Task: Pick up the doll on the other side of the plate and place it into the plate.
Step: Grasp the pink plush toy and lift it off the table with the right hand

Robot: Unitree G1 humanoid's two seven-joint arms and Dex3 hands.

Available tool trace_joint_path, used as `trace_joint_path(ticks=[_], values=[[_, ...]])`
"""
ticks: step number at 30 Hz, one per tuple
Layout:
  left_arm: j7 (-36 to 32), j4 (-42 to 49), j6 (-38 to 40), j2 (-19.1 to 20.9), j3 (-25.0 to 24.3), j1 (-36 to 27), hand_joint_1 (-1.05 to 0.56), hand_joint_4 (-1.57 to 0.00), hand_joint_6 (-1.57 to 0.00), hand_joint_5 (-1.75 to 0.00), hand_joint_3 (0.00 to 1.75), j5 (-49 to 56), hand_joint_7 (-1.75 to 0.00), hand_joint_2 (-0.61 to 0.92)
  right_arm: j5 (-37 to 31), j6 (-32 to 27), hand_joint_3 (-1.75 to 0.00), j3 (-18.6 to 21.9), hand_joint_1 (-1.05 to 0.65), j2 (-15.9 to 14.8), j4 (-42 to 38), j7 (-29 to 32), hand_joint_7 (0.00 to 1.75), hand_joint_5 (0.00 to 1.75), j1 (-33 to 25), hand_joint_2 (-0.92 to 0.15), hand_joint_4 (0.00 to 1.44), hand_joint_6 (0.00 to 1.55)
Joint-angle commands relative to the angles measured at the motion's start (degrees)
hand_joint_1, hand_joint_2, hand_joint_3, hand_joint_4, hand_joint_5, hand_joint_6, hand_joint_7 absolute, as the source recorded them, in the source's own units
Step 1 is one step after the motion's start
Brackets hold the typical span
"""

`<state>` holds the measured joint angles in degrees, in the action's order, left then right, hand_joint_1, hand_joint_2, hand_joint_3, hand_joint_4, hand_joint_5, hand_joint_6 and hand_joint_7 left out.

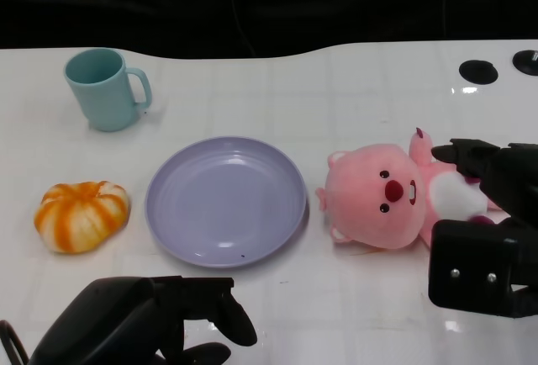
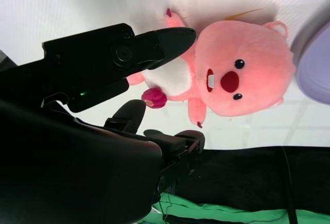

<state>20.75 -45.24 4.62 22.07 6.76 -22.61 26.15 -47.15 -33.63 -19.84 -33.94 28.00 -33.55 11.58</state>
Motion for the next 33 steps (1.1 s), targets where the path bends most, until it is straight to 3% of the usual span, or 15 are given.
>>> trace_joint_path(ticks=[1,11,23,33], values=[[0.7,0.3,-0.2,0.6,0.0,0.3,-0.24,-0.62,-0.71,-1.65,0.39,-0.2,-0.88,0.92,-2.1,1.0,-0.16,-0.9,-0.81,0.9,-2.2,0.0,0.19,0.74,1.3,-0.92,0.15,0.24],[0.5,0.3,-0.8,0.7,-0.1,-0.2,-0.25,-0.62,-0.71,-1.64,0.39,-0.3,-0.89,0.92,-4.9,2.5,-0.23,-2.6,-0.78,7.5,-12.4,3.4,0.11,0.62,5.4,-0.92,0.20,0.34],[0.8,-1.5,-0.4,0.7,-0.6,-1.9,-0.24,-0.62,-0.70,-1.65,0.39,-0.1,-0.90,0.92,-5.9,4.2,-0.26,-4.7,-0.79,12.3,-27.3,7.2,0.08,0.61,10.6,-0.92,0.18,0.37],[1.0,-2.2,-0.1,0.9,-1.2,-2.2,-0.24,-0.62,-0.71,-1.67,0.37,-0.8,-0.89,0.92,-4.7,2.9,-0.27,-2.5,-0.80,12.6,-29.1,7.7,0.05,0.60,12.0,-0.92,0.14,0.36]])
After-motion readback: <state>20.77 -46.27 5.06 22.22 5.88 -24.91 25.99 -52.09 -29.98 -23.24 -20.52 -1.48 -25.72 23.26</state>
